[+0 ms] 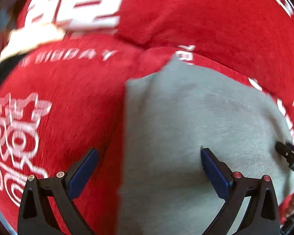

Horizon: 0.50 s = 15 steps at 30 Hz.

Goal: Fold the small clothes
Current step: 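Smooth the folded sweatshirt flat with both open grippers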

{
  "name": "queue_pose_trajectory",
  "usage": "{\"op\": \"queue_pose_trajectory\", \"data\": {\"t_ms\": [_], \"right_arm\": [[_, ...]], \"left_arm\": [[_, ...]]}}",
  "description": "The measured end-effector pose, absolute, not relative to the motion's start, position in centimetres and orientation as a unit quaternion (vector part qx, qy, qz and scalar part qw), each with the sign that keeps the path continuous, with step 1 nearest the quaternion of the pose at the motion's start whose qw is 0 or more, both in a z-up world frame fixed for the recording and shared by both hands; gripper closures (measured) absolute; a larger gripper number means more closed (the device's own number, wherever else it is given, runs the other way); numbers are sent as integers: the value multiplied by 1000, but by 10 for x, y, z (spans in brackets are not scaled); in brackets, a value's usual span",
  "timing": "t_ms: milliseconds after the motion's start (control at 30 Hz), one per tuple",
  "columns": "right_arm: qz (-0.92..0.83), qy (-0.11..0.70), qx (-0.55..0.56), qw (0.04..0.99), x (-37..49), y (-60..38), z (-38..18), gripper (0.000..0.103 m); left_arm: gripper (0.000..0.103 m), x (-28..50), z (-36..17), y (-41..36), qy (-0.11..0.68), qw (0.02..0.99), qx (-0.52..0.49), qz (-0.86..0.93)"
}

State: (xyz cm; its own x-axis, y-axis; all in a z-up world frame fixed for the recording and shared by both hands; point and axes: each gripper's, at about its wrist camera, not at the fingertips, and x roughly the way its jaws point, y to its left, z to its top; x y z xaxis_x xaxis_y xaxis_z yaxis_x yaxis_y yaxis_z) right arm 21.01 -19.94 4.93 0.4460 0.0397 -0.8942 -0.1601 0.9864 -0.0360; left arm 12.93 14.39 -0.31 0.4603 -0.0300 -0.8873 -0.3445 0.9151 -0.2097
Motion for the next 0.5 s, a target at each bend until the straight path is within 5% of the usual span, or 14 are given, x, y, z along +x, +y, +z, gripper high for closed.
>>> {"op": "queue_pose_trajectory", "data": {"t_ms": [233, 500], "right_arm": [[-26, 507, -3, 862, 188, -265, 78, 21], [118, 491, -117, 855, 129, -153, 60, 21]], "left_arm": [[0, 90, 27, 142, 488, 843, -184, 133], [0, 84, 30, 44, 481, 869, -91, 77]]}}
